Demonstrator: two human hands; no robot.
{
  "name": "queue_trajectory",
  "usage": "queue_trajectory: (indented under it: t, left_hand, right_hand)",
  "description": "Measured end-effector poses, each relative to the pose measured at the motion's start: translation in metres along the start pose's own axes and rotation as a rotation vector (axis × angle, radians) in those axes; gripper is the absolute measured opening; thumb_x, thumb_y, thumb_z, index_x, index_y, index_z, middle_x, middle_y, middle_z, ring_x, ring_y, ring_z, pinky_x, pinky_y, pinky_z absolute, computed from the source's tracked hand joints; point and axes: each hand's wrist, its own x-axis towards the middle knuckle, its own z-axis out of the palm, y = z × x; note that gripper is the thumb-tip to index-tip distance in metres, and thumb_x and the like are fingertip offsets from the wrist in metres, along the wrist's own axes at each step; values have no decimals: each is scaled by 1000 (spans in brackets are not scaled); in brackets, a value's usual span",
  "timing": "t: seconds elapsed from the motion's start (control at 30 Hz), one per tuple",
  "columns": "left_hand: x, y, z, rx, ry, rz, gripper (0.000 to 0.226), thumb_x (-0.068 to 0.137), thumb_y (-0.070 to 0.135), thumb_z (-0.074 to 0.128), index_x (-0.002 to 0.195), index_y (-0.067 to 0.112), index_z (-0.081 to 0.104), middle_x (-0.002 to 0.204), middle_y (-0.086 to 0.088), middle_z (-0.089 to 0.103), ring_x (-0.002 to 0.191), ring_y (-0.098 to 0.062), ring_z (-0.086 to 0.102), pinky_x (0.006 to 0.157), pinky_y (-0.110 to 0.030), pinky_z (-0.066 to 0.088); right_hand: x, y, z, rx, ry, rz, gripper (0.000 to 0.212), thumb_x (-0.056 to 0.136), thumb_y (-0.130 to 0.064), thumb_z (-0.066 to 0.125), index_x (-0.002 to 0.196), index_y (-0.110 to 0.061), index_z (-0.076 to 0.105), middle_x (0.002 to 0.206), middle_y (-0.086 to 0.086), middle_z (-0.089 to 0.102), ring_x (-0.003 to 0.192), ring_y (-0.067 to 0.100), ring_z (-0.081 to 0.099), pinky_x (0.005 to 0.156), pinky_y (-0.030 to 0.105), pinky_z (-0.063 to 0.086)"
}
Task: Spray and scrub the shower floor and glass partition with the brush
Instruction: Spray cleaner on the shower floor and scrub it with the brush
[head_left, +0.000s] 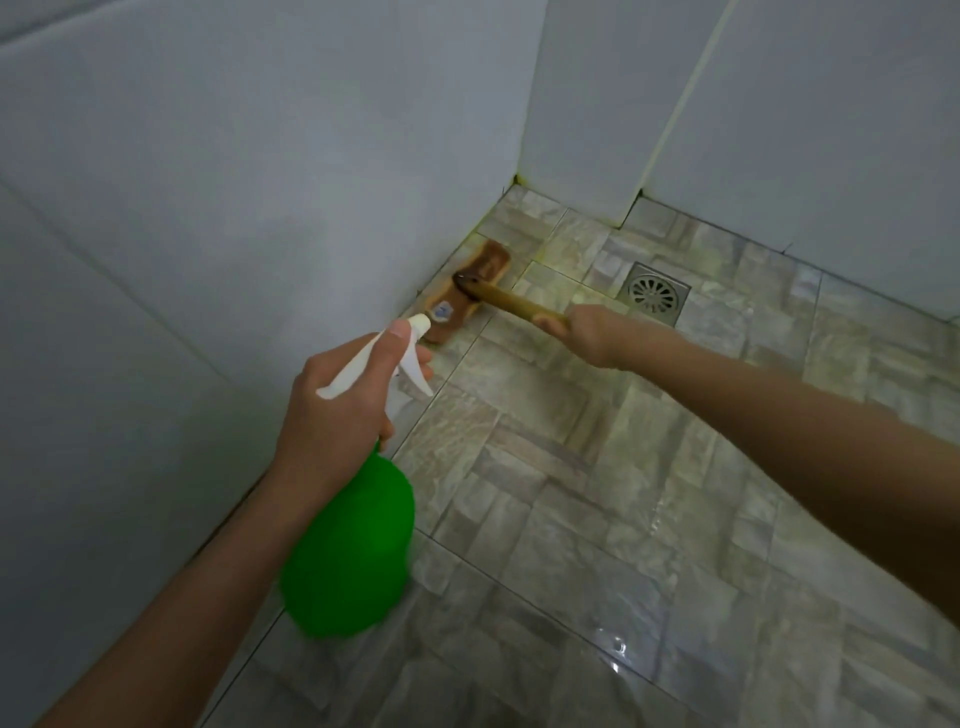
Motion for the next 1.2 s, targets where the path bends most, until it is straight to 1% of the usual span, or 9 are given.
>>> queue_trajectory:
  t: [0.17, 0.3, 0.4, 0.53, 0.7, 0.8, 0.97, 1.07, 1.2]
  left_hand:
    - [-6, 2, -4, -25, 16, -20, 29, 100, 50, 50, 89, 41, 75, 87, 11, 78, 53, -17, 61, 44, -23, 46]
    - [-3, 3, 3, -10, 27, -3, 33, 99, 49, 52, 79, 40, 77, 85, 1, 78, 54, -16, 60, 45, -20, 47]
    - [-2, 3, 7, -12, 24, 19, 35, 100, 51, 51, 77, 46, 77, 83, -1, 77, 49, -15, 55, 43, -23, 46]
    - [-3, 5, 3, -44, 33, 3, 30, 94, 56, 48, 78, 58, 73, 87, 7, 78, 52, -24, 58, 45, -27, 47]
    - [2, 0, 4, -50, 54, -19, 29, 87, 66, 49, 79, 56, 75, 85, -2, 78, 49, -18, 55, 48, -31, 47]
    - [0, -6, 12, -19, 67, -13, 37, 93, 62, 53, 85, 38, 80, 71, -2, 74, 43, -11, 52, 46, -25, 45]
    - [-6, -3, 18, -10, 51, -55, 47, 94, 64, 47, 88, 30, 79, 64, 1, 70, 41, -9, 49, 44, -19, 44]
    - [-2, 3, 21, -49, 50, -53, 39, 96, 55, 47, 87, 33, 78, 82, 9, 77, 42, -11, 48, 42, -22, 45]
    - [0, 4, 36, -4, 25, -28, 38, 98, 51, 47, 86, 33, 79, 83, 0, 77, 40, -11, 48, 42, -21, 42]
  right_hand:
    - [-37, 60, -24, -92, -95, 144, 68, 93, -63, 23, 71, -7, 53, 75, 14, 57, 71, 30, 60, 71, 36, 49]
    - [26, 20, -40, -143, 1, 34, 64, 97, -59, 21, 68, -7, 44, 71, 11, 51, 63, 25, 52, 64, 32, 41]
    - [56, 19, -30, -54, 15, 61, 67, 95, -64, 22, 80, -3, 45, 73, 12, 52, 61, 24, 52, 56, 31, 41]
    - [30, 75, -25, -47, -27, 101, 78, 90, -70, 20, 90, -2, 58, 91, 18, 62, 73, 27, 59, 71, 33, 47]
    - [66, 49, -71, -85, 0, 63, 68, 91, -69, 19, 68, -9, 45, 69, 11, 50, 59, 23, 48, 66, 33, 39]
    - [90, 38, -67, -54, 28, 80, 65, 95, -63, 23, 69, -7, 43, 69, 14, 51, 56, 24, 48, 60, 32, 39]
    - [28, 127, -59, -46, -89, 197, 74, 86, -73, 22, 78, -6, 50, 74, 20, 57, 62, 32, 59, 63, 39, 49]
    - [10, 131, -84, -82, -131, 282, 71, 87, -72, 24, 73, -7, 47, 60, 12, 47, 46, 21, 45, 48, 27, 40]
    - [41, 78, -81, -61, -23, 120, 56, 97, -60, 24, 63, -16, 34, 63, 3, 36, 51, 16, 34, 54, 30, 30]
